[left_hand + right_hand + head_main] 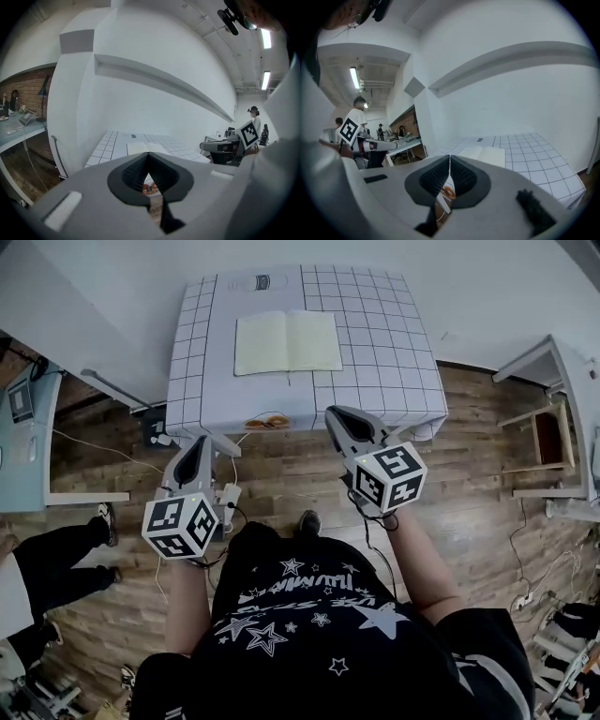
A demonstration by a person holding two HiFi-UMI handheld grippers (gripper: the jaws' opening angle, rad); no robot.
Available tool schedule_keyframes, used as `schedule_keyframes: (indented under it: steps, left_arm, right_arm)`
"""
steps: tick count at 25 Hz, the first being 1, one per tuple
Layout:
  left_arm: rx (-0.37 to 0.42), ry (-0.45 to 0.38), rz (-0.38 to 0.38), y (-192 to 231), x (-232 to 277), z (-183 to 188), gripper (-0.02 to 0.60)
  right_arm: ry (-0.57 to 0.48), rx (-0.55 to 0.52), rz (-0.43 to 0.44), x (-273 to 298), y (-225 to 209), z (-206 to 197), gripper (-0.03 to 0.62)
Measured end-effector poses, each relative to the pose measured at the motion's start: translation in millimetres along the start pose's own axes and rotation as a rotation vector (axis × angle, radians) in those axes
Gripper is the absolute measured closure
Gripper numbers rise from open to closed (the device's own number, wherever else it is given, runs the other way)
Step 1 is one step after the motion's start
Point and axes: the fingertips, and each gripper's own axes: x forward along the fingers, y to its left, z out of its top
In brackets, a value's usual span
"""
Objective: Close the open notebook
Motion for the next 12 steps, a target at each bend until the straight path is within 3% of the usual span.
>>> schedule_keyframes:
  steps: [7, 12]
  left_arm:
    - [0.001, 0.013, 0.058, 15, 0, 8, 0.572]
    - [-0.011, 0.033, 0.033, 34, 24, 5, 0.572]
  right_arm:
    - [0.032, 0.026, 0.078, 35, 15, -11, 0.579]
    - [0.078, 0.007, 0.062, 56, 18, -16, 0.579]
